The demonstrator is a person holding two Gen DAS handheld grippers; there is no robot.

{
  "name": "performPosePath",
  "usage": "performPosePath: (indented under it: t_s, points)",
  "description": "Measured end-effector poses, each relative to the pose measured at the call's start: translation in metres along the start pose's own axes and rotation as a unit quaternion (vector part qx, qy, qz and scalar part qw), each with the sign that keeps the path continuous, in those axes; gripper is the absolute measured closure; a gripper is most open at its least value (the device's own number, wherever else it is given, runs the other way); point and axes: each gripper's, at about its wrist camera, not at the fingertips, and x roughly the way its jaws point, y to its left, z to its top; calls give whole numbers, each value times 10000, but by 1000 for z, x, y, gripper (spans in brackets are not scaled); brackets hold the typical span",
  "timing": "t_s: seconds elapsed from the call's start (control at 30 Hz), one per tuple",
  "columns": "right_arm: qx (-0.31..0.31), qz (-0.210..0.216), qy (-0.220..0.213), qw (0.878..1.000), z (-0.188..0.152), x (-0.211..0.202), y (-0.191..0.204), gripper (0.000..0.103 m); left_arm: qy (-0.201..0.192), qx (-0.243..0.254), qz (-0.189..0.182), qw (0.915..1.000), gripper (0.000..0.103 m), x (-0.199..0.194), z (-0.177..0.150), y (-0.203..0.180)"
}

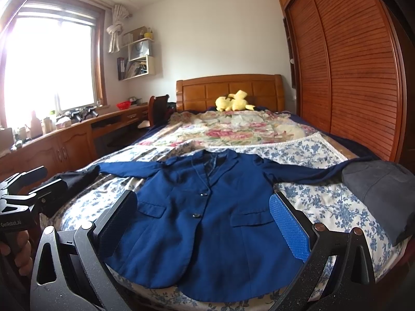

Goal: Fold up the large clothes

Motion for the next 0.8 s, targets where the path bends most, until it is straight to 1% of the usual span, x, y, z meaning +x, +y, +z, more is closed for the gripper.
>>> performPosePath:
  t_s: [0.8]
  points:
    - [1,5,6,10000,0,0,0,0,-47,-15,-9,10000,0,0,-2,4]
